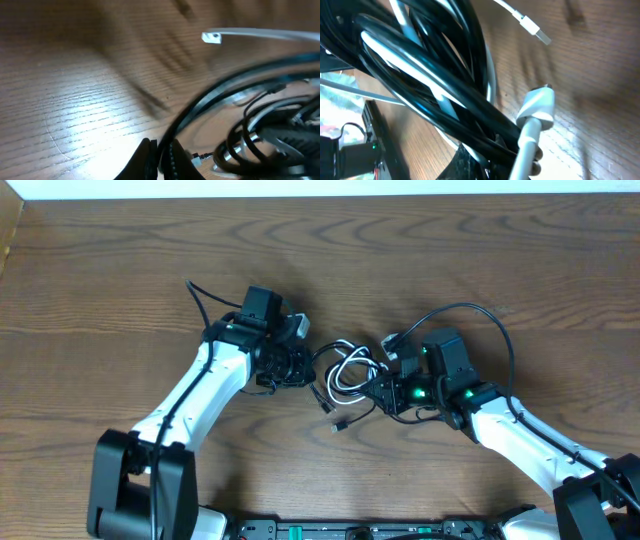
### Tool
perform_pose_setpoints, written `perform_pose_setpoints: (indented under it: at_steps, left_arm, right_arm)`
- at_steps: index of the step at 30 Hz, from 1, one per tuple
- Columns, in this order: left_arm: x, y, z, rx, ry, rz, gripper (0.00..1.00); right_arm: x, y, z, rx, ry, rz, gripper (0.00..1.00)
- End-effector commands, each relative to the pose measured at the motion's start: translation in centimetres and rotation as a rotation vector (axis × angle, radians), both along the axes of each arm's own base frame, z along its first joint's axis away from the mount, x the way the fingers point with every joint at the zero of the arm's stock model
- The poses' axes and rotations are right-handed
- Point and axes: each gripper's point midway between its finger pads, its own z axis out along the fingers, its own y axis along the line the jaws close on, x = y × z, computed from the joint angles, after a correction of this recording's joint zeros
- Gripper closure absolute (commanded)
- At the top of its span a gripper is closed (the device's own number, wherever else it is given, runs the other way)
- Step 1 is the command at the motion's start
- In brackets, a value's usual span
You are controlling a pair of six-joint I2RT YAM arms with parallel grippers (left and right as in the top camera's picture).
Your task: Untangle cables
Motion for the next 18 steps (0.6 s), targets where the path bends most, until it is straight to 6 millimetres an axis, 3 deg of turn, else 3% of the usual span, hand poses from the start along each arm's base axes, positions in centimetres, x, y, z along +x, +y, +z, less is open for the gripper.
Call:
perform_pose_setpoints:
  at_steps: [1,3,5,7,9,10,18]
  left_arm:
    - [-0.3,0.2,-0.6,0.009,0.021,0.001,0.84]
    - [-0.1,0.3,-0.6,0.011,0.017,0.005,0.67]
    - [0.3,0.6,-0.1,0.01,0.016,0.018,0.6]
    - [0.7,1.1,0.8,0.013,0.024,0.035,0.55]
    - [1.1,1.4,1.8,0.013,0.028,0.047,0.52]
    - [1.1,1.4,2.2,0.013,0.028,0.047,0.51]
    - [0.5,0.1,2.2,0.027,0.022,-0.004,0.5]
  right_arm:
    - [-0.8,0.5,0.1,0.013,0.001,0.051,0.93]
    - [-0.9,0.5,0.1,0.016,0.019,0.043,0.91]
    - [-0.8,0.5,0.3,0.026,0.034,0.03,0.83]
    - [-0.7,0.7,0.7,0.037,0.033,0.035,0.71]
    - [-0.7,1.0,1.1,0.053,0.033,0.048,0.5]
    - [-0.7,1.0,1.2,0.054,0.032,0.047,0.46]
    - [0.8,-1.0,0.5,0.015,0.054,-0.045,0.53]
